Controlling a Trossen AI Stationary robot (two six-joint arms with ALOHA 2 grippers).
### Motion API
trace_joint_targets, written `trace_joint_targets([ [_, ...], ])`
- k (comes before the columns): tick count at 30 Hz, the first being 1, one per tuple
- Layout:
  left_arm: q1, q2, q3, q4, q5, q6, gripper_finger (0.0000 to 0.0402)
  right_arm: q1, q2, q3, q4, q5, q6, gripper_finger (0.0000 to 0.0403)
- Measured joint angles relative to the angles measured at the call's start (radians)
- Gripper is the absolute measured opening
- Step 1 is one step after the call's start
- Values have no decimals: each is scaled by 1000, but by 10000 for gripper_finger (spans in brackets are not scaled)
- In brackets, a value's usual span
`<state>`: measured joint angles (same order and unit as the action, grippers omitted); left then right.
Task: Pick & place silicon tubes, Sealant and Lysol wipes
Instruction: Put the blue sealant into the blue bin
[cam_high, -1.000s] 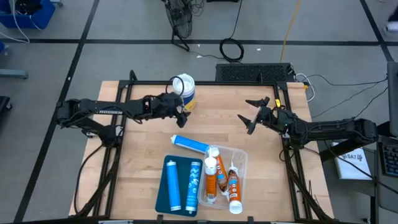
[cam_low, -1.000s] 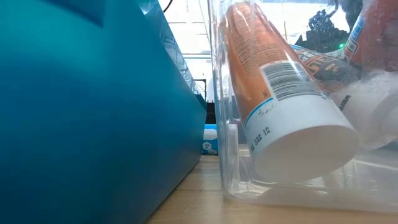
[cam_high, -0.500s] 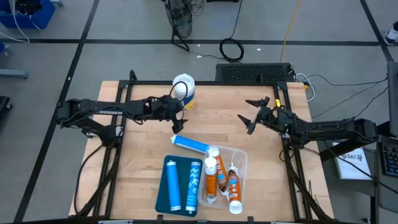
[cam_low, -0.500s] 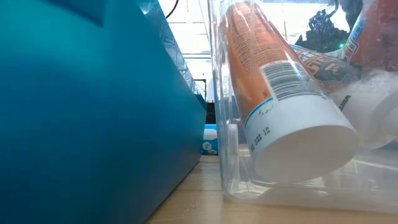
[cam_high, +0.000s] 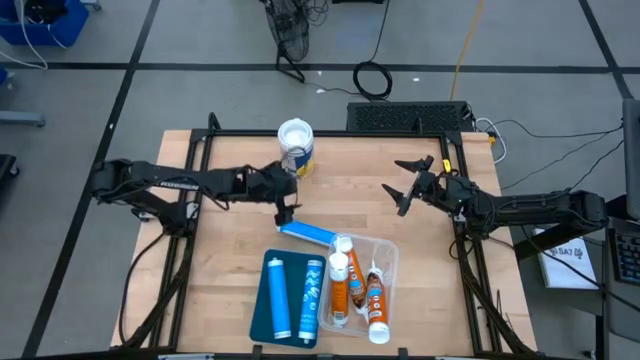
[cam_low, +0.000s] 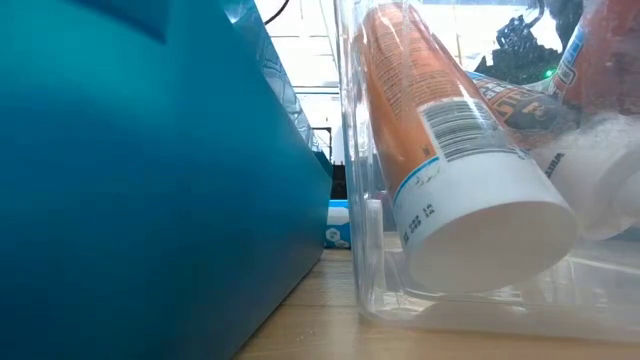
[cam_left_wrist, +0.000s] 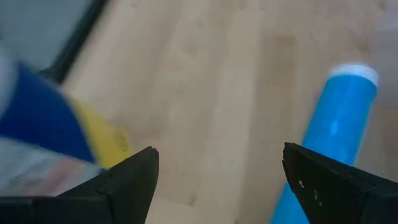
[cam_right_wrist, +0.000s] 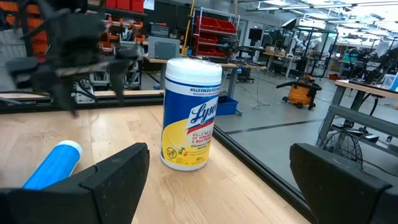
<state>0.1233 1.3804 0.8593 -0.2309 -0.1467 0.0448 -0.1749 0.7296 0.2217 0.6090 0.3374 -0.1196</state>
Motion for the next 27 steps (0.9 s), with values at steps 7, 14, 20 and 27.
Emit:
trace_joint_targets([
  [7, -98, 102, -1, 23, 26, 4, 337, 0, 0, 0, 2, 0, 0, 364],
  [14, -155, 161, 0, 9, 41, -49, 337, 0, 0, 0, 0, 0, 0, 364],
  [20, -180, 190, -2, -5, 42, -42, 337, 0, 0, 0, 0, 0, 0, 364],
  [27, -178, 277, -1, 16, 42, -62, 337, 0, 0, 0, 0, 0, 0, 364],
])
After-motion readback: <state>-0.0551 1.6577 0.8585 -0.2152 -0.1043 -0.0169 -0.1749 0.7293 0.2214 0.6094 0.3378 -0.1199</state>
